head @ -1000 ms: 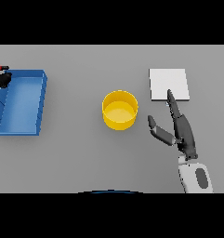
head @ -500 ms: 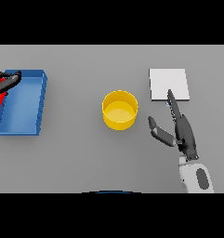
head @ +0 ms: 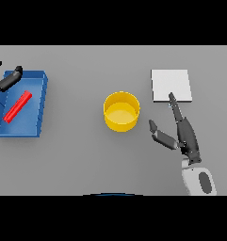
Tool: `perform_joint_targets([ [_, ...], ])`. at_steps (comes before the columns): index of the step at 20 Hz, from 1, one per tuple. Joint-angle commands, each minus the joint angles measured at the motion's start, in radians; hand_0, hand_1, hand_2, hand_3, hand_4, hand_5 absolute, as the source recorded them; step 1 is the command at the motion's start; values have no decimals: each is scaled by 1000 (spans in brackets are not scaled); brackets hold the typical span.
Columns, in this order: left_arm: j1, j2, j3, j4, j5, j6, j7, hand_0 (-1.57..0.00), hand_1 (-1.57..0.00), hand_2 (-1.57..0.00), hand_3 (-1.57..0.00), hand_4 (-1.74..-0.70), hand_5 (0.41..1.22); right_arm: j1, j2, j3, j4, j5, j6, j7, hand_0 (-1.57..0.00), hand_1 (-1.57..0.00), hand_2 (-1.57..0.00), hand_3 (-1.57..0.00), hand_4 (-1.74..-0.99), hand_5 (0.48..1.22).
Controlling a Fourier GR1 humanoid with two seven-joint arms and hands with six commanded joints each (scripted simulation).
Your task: Pick up the red beaker and tilt it to pour out 1 green nut into yellow bowl. Pick up the yellow bowl and place it on the metallic measuring scale.
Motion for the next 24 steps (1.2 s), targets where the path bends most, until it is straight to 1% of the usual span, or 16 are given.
perform_joint_targets([
  [1,14,6,7,-12,6,7,-17,-43,-38,-36,-30,-711,674,-6,-14,9,3,5,18,-8,1,1,1,1,-1146,691],
  [2,17,2,5,-13,3,17,-23,-34,-30,-29,-24,-710,679,-24,-29,23,6,21,36,-16,1,1,1,1,-1132,703],
  [3,10,3,11,-13,8,19,-12,-27,-24,-23,-19,-713,685,-38,-53,35,11,32,63,-24,1,1,1,1,-1137,717],
  [4,11,0,7,-12,2,23,-21,-22,-19,-18,-15,-710,689,-55,-82,59,15,62,92,-38,1,1,1,1,-1153,728],
  [5,14,1,7,-17,4,23,-18,-17,-15,-14,-12,-713,683,-91,-117,72,17,89,119,-15,1,1,1,1,-1172,728],
  [6,11,-4,9,-28,10,28,-18,-13,-12,-11,-9,-719,676,-130,-154,96,23,140,142,20,1,1,1,1,-1190,716],
  [7,16,-8,12,-24,12,28,-39,-11,-9,-9,-7,-719,670,-161,-184,128,32,193,163,30,1,1,1,1,-1204,708],
  [8,12,-2,17,-25,16,21,-43,-8,-7,-7,-6,-720,667,-216,-220,155,36,240,195,52,1,1,1,1,-1216,704],
  [10,20,-6,17,-23,20,21,-47,-5,-4,-4,-3,-719,665,-299,-265,229,73,331,242,24,1,1,1,1,-1222,701],
  [12,24,-7,10,-27,19,17,-43,-3,-2,-2,-2,-715,669,-366,-304,296,102,412,275,-26,1,1,1,1,-1232,702],
  [13,24,0,12,-32,22,12,-40,-2,-2,-2,-1,-712,672,-402,-316,323,128,446,288,-35,1,1,1,1,-1228,703],
  [16,18,2,19,-30,32,7,-30,-1,0,0,0,-714,682,-491,-343,381,188,494,354,-71,1,1,1,1,-1213,705],
  [19,33,-1,26,-24,42,-4,-65,0,0,0,0,-720,687,-550,-347,443,263,543,376,-129,1,1,1,1,-1215,704],
  [21,27,-5,25,-25,42,0,-59,0,1,1,1,-722,687,-595,-335,472,293,560,425,-104,1,1,1,1,-1223,705],
  [23,31,-6,27,-27,44,7,-59,1,1,1,1,-722,687,-632,-314,501,334,582,449,-86,1,1,1,1,-1224,703],
  [24,31,-7,29,-27,46,8,-56,1,1,1,1,-724,686,-653,-313,513,359,592,457,-93,1,1,1,1,-1226,702],
])
